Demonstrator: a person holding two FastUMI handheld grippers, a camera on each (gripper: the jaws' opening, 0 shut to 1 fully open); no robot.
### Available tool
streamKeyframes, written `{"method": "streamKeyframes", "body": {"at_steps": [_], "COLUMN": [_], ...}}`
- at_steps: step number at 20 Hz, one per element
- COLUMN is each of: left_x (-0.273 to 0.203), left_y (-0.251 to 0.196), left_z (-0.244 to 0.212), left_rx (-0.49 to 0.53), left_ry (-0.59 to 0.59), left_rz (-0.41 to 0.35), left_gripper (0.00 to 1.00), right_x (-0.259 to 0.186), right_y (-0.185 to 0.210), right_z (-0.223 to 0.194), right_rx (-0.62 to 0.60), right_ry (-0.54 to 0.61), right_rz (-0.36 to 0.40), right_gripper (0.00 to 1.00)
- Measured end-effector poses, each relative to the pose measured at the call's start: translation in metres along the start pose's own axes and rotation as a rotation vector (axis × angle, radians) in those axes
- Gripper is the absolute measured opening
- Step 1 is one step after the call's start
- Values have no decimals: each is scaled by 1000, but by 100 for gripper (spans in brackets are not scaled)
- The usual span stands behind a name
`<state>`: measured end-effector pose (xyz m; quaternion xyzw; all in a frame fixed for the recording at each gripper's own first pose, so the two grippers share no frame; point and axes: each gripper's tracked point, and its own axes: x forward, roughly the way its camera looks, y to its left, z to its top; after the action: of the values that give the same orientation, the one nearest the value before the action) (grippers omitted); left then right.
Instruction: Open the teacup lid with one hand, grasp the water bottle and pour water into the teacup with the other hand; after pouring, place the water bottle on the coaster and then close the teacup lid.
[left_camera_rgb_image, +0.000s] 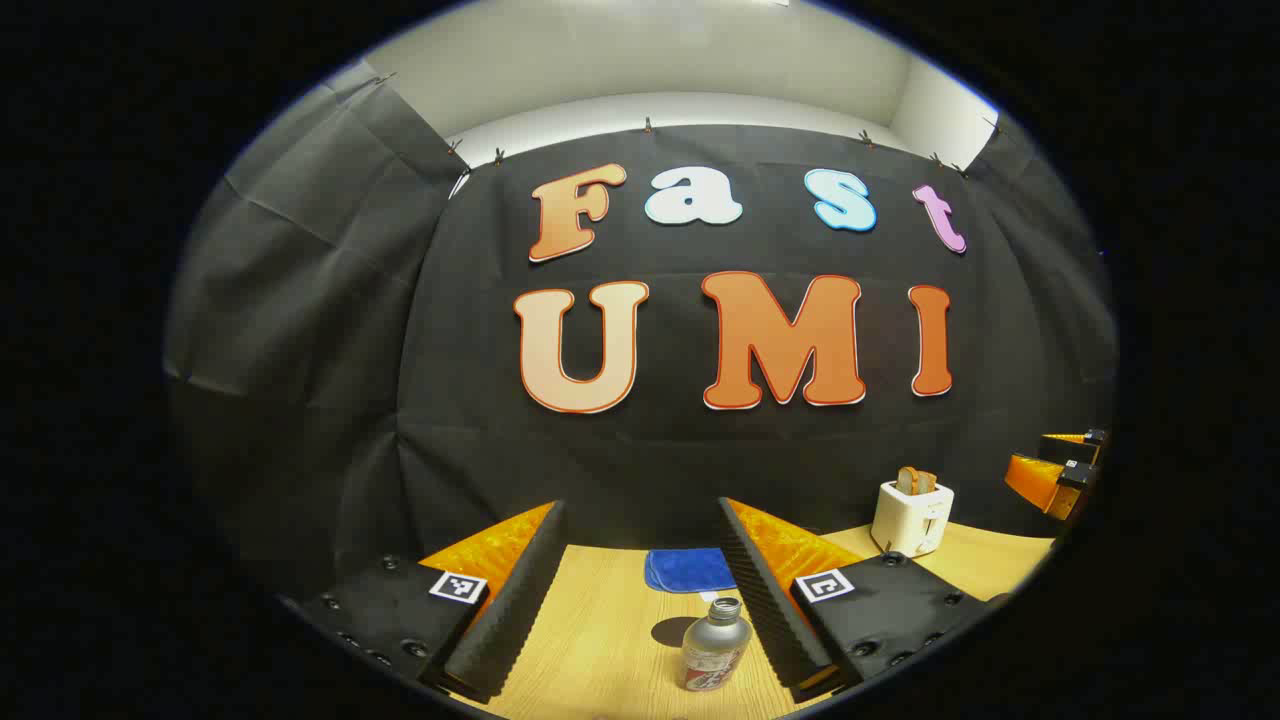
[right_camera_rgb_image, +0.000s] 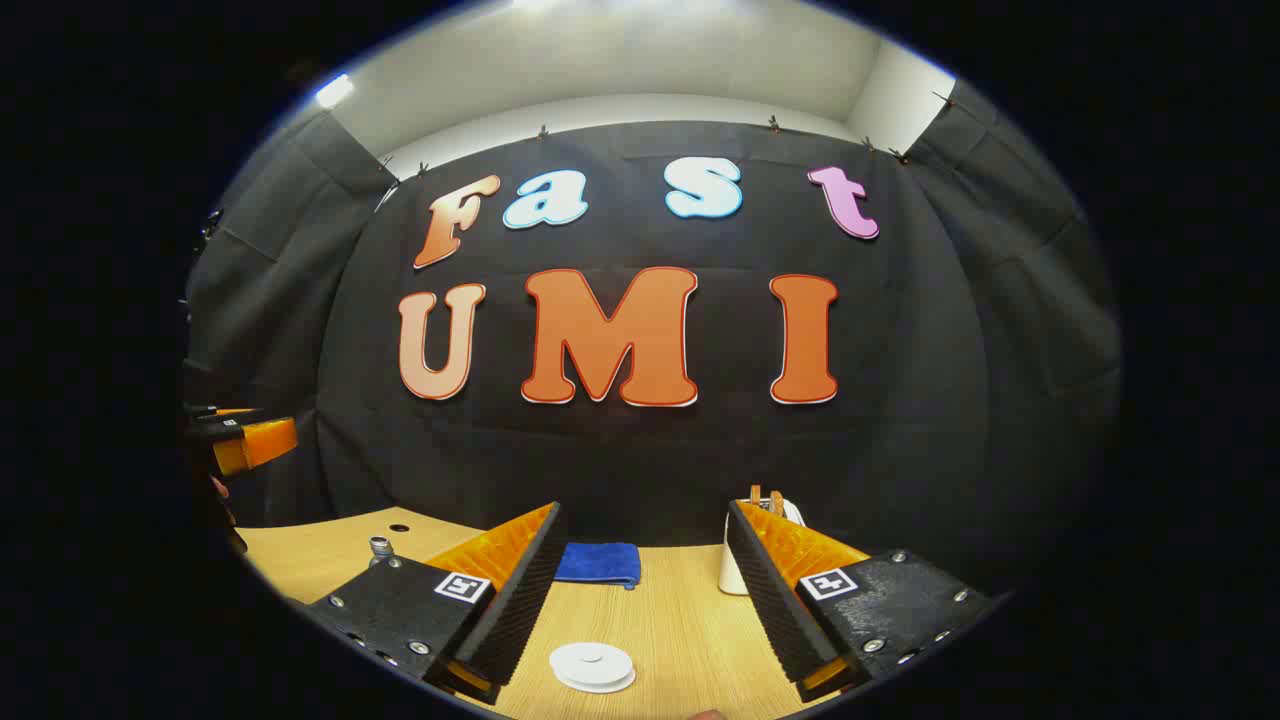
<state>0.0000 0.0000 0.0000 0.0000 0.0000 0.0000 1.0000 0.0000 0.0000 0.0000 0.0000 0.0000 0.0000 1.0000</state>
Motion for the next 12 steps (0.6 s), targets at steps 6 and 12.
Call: {"method": "streamKeyframes", "body": {"at_steps": [6,12], "left_x": [0,-1], "left_y": [-1,1], "left_z": [-16,-17], "left_rx": [-23,-23], "left_ry": [35,31], "left_rz": [-7,-1], "left_gripper": [96,96], "right_x": [-4,-3], "right_y": [8,15], "right_z": [-6,-10], "right_rx": [1,-7], "right_ry": [9,26], "right_rz": [22,39], "right_gripper": [96,96]}}
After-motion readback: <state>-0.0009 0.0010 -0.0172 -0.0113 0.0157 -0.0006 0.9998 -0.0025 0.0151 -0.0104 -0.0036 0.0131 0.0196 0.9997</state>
